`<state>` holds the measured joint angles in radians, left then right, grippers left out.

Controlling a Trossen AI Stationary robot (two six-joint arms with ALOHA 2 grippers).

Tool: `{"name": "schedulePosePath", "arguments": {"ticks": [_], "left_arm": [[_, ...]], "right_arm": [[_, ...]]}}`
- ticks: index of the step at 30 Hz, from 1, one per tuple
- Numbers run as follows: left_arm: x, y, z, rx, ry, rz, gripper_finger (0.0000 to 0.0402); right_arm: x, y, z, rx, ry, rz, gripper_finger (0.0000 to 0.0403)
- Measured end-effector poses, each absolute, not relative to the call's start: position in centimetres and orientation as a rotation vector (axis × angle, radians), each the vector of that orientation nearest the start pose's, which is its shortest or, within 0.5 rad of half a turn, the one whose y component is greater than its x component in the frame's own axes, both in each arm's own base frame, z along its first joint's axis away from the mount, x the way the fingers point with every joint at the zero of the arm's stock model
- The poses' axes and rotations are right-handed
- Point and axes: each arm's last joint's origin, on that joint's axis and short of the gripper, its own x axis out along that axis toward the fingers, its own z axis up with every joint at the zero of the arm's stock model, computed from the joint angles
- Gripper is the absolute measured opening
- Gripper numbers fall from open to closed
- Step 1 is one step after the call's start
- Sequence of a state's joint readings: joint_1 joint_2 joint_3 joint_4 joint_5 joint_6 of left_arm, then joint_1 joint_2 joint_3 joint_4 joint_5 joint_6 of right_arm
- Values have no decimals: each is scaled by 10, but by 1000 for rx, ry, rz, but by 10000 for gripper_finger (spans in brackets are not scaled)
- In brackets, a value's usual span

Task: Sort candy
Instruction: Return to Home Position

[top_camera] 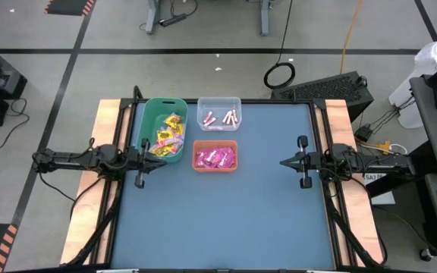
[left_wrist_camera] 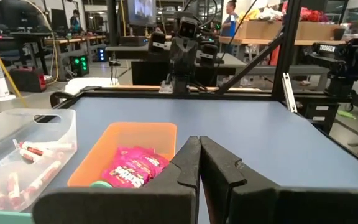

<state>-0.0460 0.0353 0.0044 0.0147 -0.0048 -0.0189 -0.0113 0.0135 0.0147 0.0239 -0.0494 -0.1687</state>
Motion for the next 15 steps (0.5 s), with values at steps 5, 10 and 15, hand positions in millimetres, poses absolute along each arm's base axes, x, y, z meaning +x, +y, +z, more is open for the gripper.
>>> {"name": "schedulePosePath", "arguments": {"ticks": [5,10,15], "left_arm": [[98,-4,166,-11,-14,-23,12],[97,-4,168,-44,-18,-20,12],[97,-4,169,-19,-27,-17,12]], "right_arm": [[98,0,170,-169,-29,36,0],[98,0,170,-169,-29,36,0],[98,0,170,-169,-29,36,0]]}}
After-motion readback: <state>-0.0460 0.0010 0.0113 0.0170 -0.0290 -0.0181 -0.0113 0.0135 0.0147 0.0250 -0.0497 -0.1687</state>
